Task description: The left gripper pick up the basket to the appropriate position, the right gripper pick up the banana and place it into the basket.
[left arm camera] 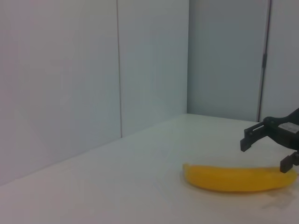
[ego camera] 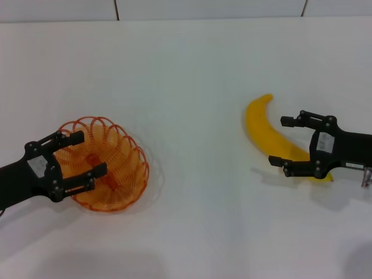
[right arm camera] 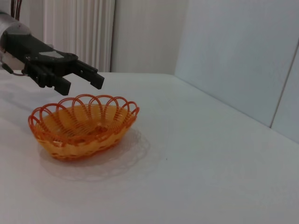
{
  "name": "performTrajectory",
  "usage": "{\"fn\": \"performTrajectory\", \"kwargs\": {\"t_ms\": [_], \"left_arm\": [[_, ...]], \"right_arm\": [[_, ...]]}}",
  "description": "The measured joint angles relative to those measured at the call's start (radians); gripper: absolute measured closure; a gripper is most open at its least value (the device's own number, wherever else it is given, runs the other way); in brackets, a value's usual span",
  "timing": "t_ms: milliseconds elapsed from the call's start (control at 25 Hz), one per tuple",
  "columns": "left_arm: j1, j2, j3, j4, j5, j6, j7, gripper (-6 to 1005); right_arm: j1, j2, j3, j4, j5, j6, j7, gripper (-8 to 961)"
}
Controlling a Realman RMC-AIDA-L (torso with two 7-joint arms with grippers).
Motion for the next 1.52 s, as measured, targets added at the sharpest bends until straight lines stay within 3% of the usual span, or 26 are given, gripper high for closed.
{"fn": "performTrajectory", "kwargs": {"t_ms": [640, 840, 1040, 1200, 1320, 1480, 1520], "left_arm": [[-0.005, 0.000, -0.002, -0.001, -0.003, 0.000, -0.007, 137], [-0.019, 0.006, -0.028, 0.033, -0.024, 0.001, -0.142, 136], [-0.034, 0.013, -0.041, 0.261, -0.004, 0.001, -0.507, 137], [-0.097, 0.036, -0.030, 0.429, 0.160, 0.007, -0.686, 138], [-0.173, 0.043, -0.028, 0.507, 0.334, 0.015, -0.708, 138], [-0.228, 0.007, -0.027, 0.605, 0.474, 0.014, -0.611, 137], [-0.228, 0.007, -0.027, 0.605, 0.474, 0.014, -0.611, 137]], "right_arm": [[0.001, 0.000, 0.000, 0.000, 0.001, -0.005, 0.000, 68], [0.001, 0.000, 0.000, 0.000, 0.003, -0.009, 0.000, 68], [0.011, 0.000, 0.000, 0.001, 0.000, -0.009, 0.000, 68], [0.018, 0.001, 0.000, 0.009, -0.002, -0.010, 0.000, 68], [0.024, 0.001, 0.000, 0.010, -0.003, -0.010, 0.000, 68], [0.034, 0.001, 0.000, 0.013, -0.006, -0.011, 0.000, 68], [0.038, 0.001, -0.001, 0.014, -0.006, -0.011, 0.000, 68]]}}
